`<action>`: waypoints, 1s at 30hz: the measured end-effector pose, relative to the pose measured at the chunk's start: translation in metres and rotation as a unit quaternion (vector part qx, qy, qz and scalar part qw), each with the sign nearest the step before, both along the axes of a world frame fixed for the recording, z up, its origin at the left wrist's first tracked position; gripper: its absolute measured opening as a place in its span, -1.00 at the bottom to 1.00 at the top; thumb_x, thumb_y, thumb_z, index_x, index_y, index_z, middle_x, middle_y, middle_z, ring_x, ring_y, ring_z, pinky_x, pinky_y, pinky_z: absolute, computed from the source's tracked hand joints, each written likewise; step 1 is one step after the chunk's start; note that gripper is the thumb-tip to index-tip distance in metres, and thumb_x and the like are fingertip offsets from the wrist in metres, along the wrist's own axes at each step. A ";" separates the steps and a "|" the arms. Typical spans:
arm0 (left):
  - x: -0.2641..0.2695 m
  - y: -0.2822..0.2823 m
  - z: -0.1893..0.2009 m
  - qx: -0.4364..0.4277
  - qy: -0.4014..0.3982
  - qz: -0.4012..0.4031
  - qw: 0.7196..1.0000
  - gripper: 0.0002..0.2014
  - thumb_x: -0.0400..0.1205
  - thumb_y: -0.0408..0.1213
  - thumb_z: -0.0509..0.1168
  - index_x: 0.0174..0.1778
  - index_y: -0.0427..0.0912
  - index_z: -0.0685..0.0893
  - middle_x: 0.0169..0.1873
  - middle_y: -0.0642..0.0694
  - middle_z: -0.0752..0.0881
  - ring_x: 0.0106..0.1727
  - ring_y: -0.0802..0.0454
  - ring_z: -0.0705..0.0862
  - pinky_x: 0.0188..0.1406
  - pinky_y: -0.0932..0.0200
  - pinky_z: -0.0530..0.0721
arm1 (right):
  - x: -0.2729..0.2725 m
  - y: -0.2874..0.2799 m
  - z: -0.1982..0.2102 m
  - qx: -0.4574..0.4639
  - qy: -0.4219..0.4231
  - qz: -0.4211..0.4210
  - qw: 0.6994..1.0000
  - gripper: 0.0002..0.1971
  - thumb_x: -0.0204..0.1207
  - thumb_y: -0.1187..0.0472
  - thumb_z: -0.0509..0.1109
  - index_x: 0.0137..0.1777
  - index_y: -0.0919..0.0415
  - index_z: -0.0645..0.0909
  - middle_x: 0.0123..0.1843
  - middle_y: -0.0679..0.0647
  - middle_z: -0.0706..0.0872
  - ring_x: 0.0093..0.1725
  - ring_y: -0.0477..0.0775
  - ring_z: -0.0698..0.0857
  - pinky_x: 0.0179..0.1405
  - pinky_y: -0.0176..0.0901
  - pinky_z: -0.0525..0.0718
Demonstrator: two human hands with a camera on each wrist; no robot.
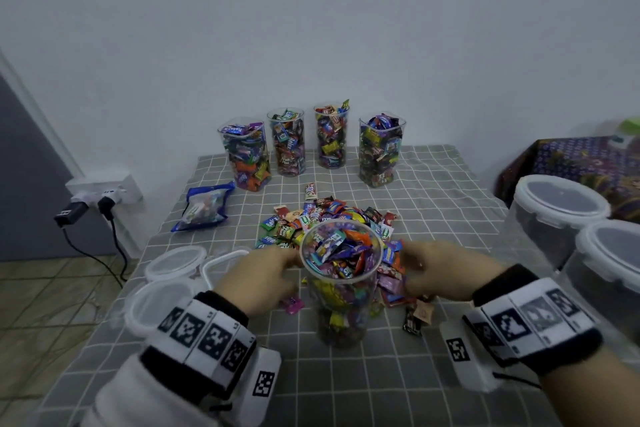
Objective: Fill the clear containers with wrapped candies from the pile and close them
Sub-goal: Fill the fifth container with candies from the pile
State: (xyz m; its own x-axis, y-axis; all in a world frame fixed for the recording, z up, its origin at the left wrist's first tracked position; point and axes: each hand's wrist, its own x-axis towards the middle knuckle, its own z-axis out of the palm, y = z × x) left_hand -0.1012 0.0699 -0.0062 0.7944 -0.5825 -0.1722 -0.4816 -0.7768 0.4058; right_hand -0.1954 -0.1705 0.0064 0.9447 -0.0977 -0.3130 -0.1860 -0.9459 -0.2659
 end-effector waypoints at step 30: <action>0.042 -0.030 -0.042 0.070 -0.084 -0.021 0.994 -0.18 0.53 0.02 0.40 0.64 0.18 0.06 0.64 -0.08 -0.01 0.62 -0.19 0.14 0.51 -0.19 0.36 | 0.039 0.002 -0.041 -0.063 0.062 0.054 0.995 0.14 0.19 -0.29 0.53 0.65 -0.11 -0.11 0.63 0.04 0.12 0.52 0.17 0.35 0.43 0.13 0.46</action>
State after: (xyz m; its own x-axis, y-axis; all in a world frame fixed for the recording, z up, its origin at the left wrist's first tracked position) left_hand -0.0592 0.0402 -0.0482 0.7949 -0.5946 -0.1210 -0.5658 -0.7984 0.2059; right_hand -0.1566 -0.1689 -0.0346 0.9067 -0.0441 -0.4194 -0.1059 -0.9865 -0.1252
